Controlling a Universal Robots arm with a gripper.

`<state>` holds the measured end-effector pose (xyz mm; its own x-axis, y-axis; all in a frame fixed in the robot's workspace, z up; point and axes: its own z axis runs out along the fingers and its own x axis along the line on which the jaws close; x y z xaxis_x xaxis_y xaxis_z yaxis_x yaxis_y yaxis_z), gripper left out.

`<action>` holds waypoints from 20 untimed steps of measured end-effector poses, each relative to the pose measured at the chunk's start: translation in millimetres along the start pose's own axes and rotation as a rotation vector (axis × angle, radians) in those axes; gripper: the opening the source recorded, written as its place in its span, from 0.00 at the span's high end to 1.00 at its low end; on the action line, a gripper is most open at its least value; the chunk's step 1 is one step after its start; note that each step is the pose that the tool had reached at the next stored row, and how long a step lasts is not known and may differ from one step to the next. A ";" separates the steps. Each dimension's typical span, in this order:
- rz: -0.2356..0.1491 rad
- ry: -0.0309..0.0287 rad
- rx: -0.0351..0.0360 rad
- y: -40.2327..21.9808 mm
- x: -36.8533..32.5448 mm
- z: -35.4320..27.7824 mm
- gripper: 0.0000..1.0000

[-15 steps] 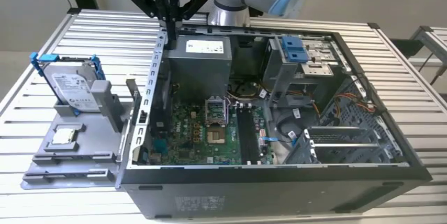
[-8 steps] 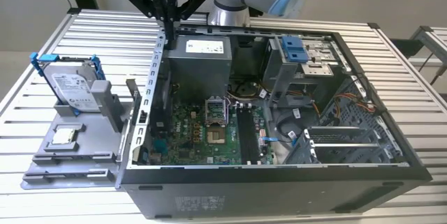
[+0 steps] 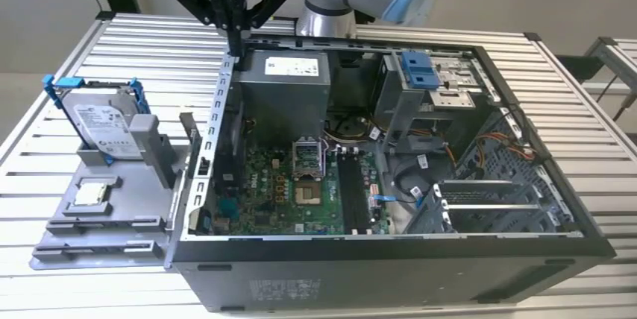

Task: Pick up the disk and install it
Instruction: 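Reach for the disk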

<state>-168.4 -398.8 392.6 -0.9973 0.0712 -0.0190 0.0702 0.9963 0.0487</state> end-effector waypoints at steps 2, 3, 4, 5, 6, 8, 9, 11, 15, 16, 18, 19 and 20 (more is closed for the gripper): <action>0.000 0.0000 -0.0001 -0.3 3.8 0.0 1.00; 0.000 0.0000 0.0000 -0.4 5.9 -0.1 1.00; 0.000 0.0000 -0.0001 -0.6 8.0 -0.2 1.00; 0.000 0.0000 -0.0001 -0.7 10.2 -0.2 1.00; 0.000 0.0000 -0.0001 -0.9 12.7 -0.3 1.00; 0.000 0.0000 0.0000 -1.2 17.5 -0.4 1.00; 0.000 0.0000 0.0000 -1.4 19.9 -0.4 1.00; 0.000 0.0000 0.0000 -1.7 24.2 -0.5 1.00; 0.000 0.0000 -0.0001 -2.2 31.7 -0.7 1.00; 0.000 -0.0001 -0.0001 -2.4 33.7 -0.7 1.00; 0.000 0.0000 -0.0001 -2.6 37.3 -0.8 1.00; 0.000 -0.0001 -0.0001 -2.7 39.2 -0.8 1.00; 0.000 0.0000 -0.0001 -2.9 41.0 -0.9 1.00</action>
<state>-209.5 -398.8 392.6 -0.9973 0.0712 -0.0190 0.0702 0.9963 0.0487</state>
